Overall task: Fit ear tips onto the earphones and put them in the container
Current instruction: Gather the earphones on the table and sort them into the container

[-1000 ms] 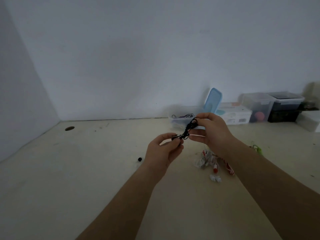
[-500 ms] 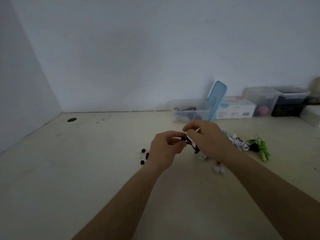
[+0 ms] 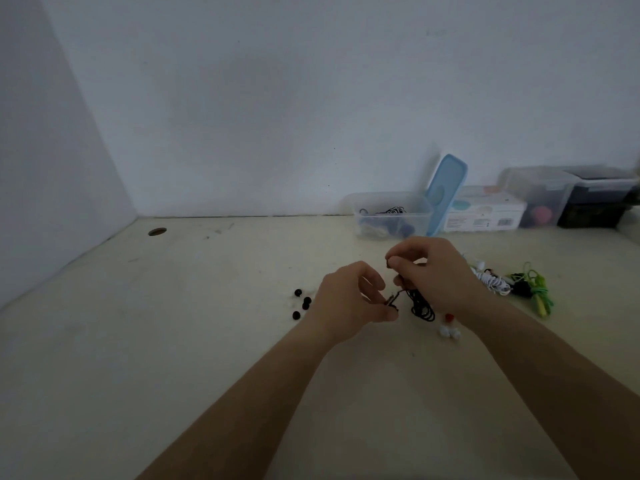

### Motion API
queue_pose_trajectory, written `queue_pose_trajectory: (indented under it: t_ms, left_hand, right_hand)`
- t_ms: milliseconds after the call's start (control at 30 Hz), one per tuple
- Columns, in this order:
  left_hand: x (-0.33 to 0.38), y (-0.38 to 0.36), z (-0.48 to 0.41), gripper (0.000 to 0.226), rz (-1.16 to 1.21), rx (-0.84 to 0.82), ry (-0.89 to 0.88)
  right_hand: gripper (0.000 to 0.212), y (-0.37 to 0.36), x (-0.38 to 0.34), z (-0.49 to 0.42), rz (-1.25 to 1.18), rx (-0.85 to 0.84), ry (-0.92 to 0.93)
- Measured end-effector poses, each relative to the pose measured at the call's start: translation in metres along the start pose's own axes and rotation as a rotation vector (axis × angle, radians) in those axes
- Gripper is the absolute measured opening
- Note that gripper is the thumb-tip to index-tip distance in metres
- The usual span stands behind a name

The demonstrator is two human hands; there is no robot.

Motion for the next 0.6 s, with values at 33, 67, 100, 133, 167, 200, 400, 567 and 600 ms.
queue_pose_trajectory:
  t_ms: [33,67,100,133,167,200,400,567,600]
  left_hand:
    - [-0.001,0.008,-0.001,0.032,-0.042,0.009,-0.008]
    - [-0.004,0.018,-0.003,0.023,-0.076,0.055,-0.01]
    - [-0.009,0.032,-0.006,0.014,-0.104,0.125,-0.006]
    - [-0.015,0.047,-0.008,0.008,-0.135,0.194,0.001]
    - [-0.022,0.061,-0.008,0.006,-0.182,0.248,0.018]
    - [-0.03,0.073,-0.009,0.007,-0.243,0.274,0.045]
    - [-0.083,0.085,-0.011,0.012,-0.461,0.141,0.249]
    - [-0.088,0.081,-0.015,0.011,-0.44,0.107,0.245]
    - [-0.089,0.08,-0.015,0.012,-0.436,0.105,0.248]
  right_hand:
    - [0.009,-0.001,0.001,-0.001,0.003,0.009,-0.006]
    - [0.01,-0.002,0.003,-0.002,0.008,0.016,-0.015]
    - [0.01,-0.003,0.004,-0.003,0.004,0.018,-0.028]
    - [0.01,-0.004,0.005,-0.004,-0.008,0.021,-0.043]
    - [0.011,-0.005,0.006,-0.005,-0.017,0.022,-0.054]
    - [0.011,-0.006,0.006,-0.006,-0.019,0.024,-0.061]
    - [0.015,-0.018,0.006,-0.013,-0.026,-0.03,-0.099]
    - [0.014,-0.026,0.007,-0.018,-0.065,-0.057,-0.119]
    - [0.014,-0.028,0.008,-0.019,-0.072,-0.062,-0.121]
Point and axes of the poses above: each hand's wrist, its own z-axis away from the middle knuckle, its own y-axis out of the back of the hand, x = y × z, the point moved 5 cm from there along -z, towards the middle knuckle, and after that the axes turned 7 degrees about -z, right-handed, at the moved point
